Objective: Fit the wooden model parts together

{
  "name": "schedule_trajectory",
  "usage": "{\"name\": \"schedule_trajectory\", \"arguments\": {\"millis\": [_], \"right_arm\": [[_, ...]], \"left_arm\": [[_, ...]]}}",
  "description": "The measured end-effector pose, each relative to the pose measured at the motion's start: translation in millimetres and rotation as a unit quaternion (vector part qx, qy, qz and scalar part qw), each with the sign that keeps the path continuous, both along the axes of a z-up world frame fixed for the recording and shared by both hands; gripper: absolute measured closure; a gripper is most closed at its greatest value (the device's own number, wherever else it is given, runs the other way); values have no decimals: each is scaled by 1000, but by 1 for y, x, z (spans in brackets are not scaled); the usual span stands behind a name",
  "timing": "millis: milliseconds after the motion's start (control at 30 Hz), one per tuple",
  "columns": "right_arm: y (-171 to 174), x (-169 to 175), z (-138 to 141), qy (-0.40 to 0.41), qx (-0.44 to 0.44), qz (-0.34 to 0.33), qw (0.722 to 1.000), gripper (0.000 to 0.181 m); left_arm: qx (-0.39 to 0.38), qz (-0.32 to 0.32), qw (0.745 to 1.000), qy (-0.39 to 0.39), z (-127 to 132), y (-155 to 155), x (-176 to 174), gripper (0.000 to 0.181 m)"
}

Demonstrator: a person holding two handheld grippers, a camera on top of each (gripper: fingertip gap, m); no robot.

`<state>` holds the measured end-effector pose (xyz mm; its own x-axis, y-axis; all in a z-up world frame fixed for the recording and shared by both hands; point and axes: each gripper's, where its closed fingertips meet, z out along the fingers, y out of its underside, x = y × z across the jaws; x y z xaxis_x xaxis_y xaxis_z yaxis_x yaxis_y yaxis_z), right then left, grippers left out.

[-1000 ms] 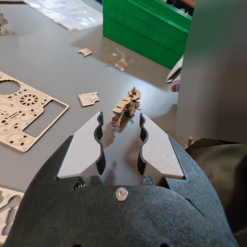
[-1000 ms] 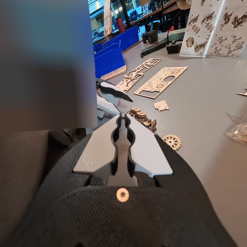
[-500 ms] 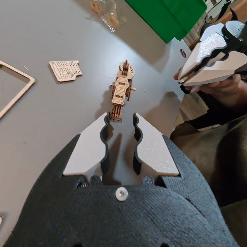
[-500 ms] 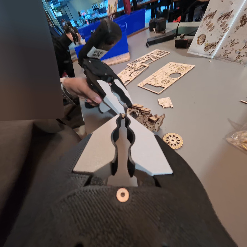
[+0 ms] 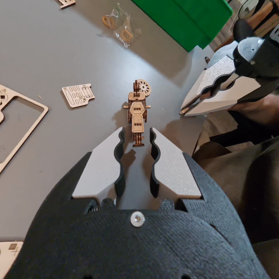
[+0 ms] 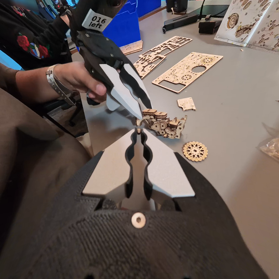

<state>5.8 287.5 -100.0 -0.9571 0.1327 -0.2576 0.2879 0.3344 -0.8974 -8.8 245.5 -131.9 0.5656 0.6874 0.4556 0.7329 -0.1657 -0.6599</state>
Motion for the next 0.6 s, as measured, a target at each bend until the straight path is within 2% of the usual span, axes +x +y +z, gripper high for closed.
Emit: {"name": "schedule_trajectory", "arguments": {"millis": [100, 167, 200, 333, 433, 500, 600], "right_arm": [[1, -1, 0, -2, -1, -1, 1000, 179], [2, -1, 1, -1, -2, 0, 1000, 179], [2, -1, 1, 1, -1, 0, 1000, 179], [2, -2, -1, 23, 12, 0, 1000, 179], [1, 0, -4, 38, 23, 0, 999, 178], [-2, 3, -6, 42, 30, 1, 999, 178], [-7, 5, -13, 61, 53, -7, 997, 179]], "left_arm": [[-40, -19, 999, 13, -4, 5, -1, 151], [-68, -26, 997, 15, -8, 6, 0, 165], [-76, -30, 997, 13, -9, 6, 1, 165], [-67, -25, 997, -4, -10, 2, 6, 166], [-15, 1, 1000, -23, -9, 3, 8, 166], [57, 43, 997, -31, -1, 3, 5, 166], [181, 97, 976, -69, 10, 4, 5, 166]]}}
